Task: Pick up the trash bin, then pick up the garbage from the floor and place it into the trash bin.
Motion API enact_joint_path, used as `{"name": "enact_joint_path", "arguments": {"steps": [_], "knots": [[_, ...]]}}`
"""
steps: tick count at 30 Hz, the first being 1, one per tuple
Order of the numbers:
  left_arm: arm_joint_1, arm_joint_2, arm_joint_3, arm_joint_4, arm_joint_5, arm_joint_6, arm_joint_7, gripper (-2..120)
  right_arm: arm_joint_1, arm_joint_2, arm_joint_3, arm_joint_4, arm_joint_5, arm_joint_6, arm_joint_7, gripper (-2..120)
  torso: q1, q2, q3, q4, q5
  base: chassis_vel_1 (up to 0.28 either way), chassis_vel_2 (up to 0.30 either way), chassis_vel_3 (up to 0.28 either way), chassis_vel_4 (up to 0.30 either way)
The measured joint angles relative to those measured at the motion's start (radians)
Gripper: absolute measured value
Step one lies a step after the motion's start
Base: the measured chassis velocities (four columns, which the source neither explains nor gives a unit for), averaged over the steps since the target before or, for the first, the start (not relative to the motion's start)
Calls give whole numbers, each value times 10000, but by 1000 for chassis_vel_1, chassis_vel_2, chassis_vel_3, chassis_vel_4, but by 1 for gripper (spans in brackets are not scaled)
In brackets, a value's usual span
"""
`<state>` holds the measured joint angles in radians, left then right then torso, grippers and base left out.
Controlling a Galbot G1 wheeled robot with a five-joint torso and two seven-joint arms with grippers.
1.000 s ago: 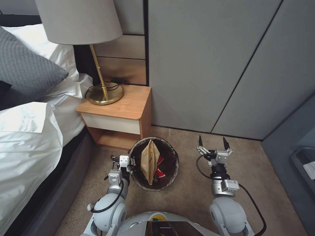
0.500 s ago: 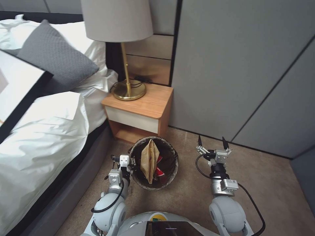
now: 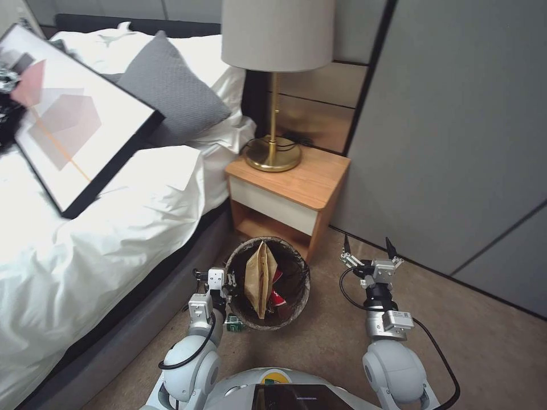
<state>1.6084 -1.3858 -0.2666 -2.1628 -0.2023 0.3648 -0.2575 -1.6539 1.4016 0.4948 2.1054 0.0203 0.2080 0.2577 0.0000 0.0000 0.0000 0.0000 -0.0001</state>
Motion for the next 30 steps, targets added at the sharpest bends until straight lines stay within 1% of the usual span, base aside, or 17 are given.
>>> {"name": "enact_joint_path", "arguments": {"steps": [30], "knots": [[35, -39, 65, -1, -7, -9, 57, 0, 51, 2, -5, -7, 8, -32, 0, 100, 0, 0, 0, -2, 0, 127, 122, 121, 122]]}}
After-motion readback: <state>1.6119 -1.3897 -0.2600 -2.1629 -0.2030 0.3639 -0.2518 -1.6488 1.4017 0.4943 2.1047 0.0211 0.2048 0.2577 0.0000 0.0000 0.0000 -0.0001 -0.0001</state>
